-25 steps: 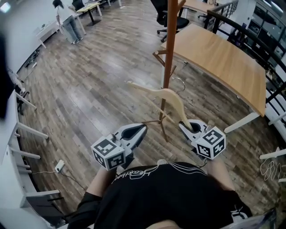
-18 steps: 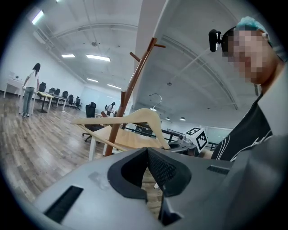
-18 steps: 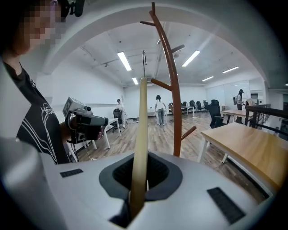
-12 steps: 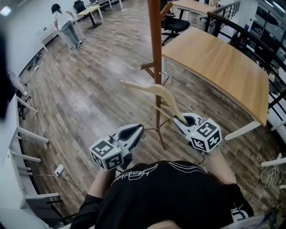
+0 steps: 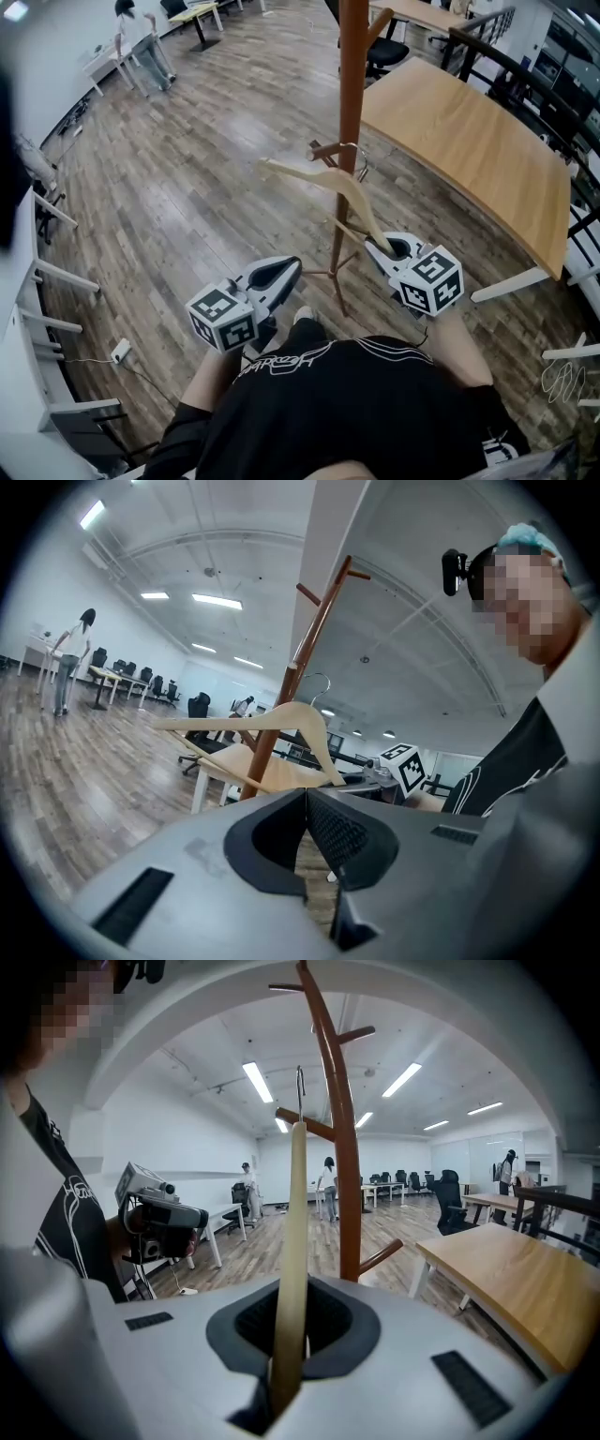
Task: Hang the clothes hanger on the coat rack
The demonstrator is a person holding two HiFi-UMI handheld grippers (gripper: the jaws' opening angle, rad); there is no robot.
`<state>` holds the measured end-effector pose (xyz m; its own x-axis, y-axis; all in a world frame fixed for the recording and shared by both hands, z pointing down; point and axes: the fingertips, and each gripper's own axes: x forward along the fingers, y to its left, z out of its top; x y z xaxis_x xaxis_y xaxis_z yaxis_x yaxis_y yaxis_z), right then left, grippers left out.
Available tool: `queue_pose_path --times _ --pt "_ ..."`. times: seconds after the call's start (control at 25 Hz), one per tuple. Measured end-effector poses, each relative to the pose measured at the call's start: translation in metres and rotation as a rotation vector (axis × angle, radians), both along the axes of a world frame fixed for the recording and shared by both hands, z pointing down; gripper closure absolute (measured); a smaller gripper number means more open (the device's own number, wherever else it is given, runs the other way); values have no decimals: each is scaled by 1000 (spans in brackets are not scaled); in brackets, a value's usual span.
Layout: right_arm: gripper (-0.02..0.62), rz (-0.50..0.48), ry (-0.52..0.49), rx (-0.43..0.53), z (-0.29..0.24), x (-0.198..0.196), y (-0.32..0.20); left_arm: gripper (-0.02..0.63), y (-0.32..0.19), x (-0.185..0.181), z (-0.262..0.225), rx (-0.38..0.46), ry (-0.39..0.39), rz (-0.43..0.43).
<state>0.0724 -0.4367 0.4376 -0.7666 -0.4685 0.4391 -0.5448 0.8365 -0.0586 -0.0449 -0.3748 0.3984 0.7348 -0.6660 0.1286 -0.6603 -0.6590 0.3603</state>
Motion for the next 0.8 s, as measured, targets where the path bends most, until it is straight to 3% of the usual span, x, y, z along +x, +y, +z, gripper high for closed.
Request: queue_pose_path --times 0.8 --pt "555 16 29 -53 31 -17 -35 598 -47 -13 16 -45 4 45"
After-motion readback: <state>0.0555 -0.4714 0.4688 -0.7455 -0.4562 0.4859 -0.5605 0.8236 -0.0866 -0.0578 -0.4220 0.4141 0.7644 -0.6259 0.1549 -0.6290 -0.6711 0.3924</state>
